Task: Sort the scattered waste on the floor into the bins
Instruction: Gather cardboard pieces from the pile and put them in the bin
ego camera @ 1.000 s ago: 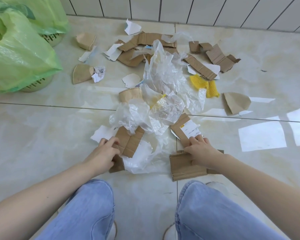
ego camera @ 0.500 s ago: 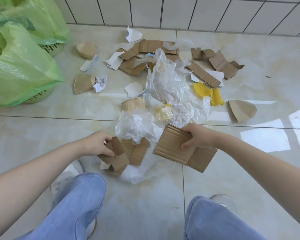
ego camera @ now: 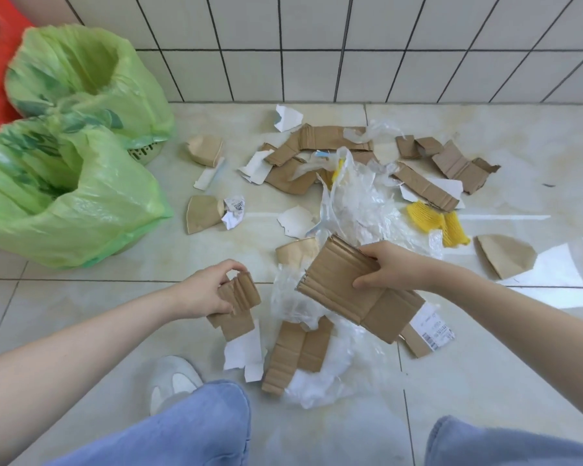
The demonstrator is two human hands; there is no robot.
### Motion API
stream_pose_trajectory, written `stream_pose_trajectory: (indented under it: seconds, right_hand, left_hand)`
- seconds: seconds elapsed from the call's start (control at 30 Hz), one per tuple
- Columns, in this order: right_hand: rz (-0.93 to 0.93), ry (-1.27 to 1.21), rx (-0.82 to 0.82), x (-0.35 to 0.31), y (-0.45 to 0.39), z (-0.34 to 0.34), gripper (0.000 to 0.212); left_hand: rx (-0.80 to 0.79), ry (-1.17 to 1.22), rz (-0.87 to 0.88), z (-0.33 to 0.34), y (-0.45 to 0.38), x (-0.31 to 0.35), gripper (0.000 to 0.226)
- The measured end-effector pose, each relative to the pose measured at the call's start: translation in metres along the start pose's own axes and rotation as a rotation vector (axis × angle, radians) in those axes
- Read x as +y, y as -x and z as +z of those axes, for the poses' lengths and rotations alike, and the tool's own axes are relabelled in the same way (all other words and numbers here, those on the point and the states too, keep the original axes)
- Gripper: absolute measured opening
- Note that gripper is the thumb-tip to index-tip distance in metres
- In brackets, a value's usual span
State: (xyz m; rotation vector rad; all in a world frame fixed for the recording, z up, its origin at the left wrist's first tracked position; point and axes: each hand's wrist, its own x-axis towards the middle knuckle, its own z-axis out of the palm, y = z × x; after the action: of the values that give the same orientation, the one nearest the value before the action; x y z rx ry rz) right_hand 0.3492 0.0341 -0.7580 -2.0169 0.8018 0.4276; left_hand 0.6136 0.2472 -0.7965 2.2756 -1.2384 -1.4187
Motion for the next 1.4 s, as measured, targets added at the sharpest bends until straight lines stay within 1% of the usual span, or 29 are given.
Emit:
stream_pose_trajectory:
  seconds: [0.03,0.1,0.13,0.17,0.23,0.27,0.3,0.33,0.4,0.47,0.53,0.57,0.63,0.7,0.77,0.87,0.93,1.07,1.17,1.27,1.3,1.4]
  right_hand:
    - [-0.007,0.032,-0.03,-0.009,-0.003,0.003,0.021]
    - [-0.025,0.105,-0.11,-0.022,-0.009,0.015,0.014]
    - [-0.041,0.148,-0.171,-0.028,-0.014,0.023,0.016]
    - [-0.05,0.2,-0.236,-0.032,-0.018,0.034,0.019]
    - [-0.057,0.334,-0.357,-0.037,-0.026,0.059,0.018]
    - [-0.055,0.399,-0.417,-0.038,-0.029,0.073,0.026]
    - [-0.058,0.457,-0.464,-0.04,-0.03,0.085,0.03]
    - [-0.068,0.501,-0.498,-0.042,-0.031,0.096,0.029]
    - [-0.112,0.578,-0.513,-0.046,-0.031,0.114,0.024]
    - [-0.153,0.652,-0.497,-0.049,-0.032,0.125,0.02]
    - [-0.176,0.714,-0.458,-0.051,-0.034,0.133,0.02]
    - [-0.196,0.745,-0.435,-0.051,-0.035,0.137,0.023]
    - [-0.252,0.822,-0.392,-0.051,-0.04,0.141,0.032]
    - [-0.288,0.883,-0.366,-0.051,-0.046,0.144,0.039]
    - [-0.301,0.92,-0.347,-0.05,-0.05,0.146,0.038]
    - [-0.315,0.935,-0.324,-0.047,-0.051,0.149,0.036]
    - [-0.355,0.933,-0.258,-0.046,-0.049,0.148,0.03]
    - [-0.405,0.823,-0.171,-0.043,-0.046,0.136,0.023]
    - [-0.382,0.66,-0.086,-0.048,-0.042,0.121,0.014]
    - [-0.322,0.499,0.048,-0.063,-0.038,0.106,0.007]
    - [-0.303,0.456,0.091,-0.07,-0.036,0.1,0.009]
    - [-0.236,0.319,0.183,-0.089,-0.036,0.084,0.025]
  left_hand:
    - [-0.017,-0.071,-0.006,0.001,0.001,-0.005,0.054]
    - [-0.047,-0.211,0.007,0.007,0.001,-0.017,0.033]
    - [-0.063,-0.239,0.011,0.012,0.001,-0.023,0.027]
    - [-0.082,-0.233,0.005,0.019,0.001,-0.029,0.026]
    - [-0.077,-0.198,0.003,0.032,-0.002,-0.04,0.021]
    - [-0.056,-0.183,0.006,0.038,-0.003,-0.044,0.017]
    - [-0.04,-0.154,0.003,0.044,-0.004,-0.046,0.015]
    - [-0.032,-0.111,0.003,0.049,-0.005,-0.048,0.017]
    - [-0.013,-0.042,-0.012,0.059,-0.006,-0.05,0.03]
    - [0.031,-0.034,-0.054,0.069,-0.006,-0.051,0.037]
    - [0.054,-0.042,-0.099,0.076,-0.004,-0.052,0.036]
    - [0.053,-0.04,-0.114,0.079,-0.001,-0.052,0.032]
    - [0.045,-0.019,-0.132,0.081,0.002,-0.055,0.016]
    - [0.037,0.039,-0.147,0.079,0.007,-0.057,0.015]
    - [0.028,0.092,-0.156,0.072,0.009,-0.059,0.016]
    - [0.037,0.111,-0.175,0.058,0.01,-0.063,0.018]
    - [0.04,0.116,-0.169,0.05,0.009,-0.065,0.016]
    - [0.088,0.177,-0.132,0.037,0.01,-0.065,0.019]
    - [0.142,0.278,-0.109,0.025,0.017,-0.062,0.016]
    - [0.208,0.38,-0.116,0.008,0.031,-0.057,0.011]
    - [0.237,0.407,-0.118,0.002,0.035,-0.056,0.012]
    - [0.343,0.466,-0.099,-0.018,0.049,-0.052,0.011]
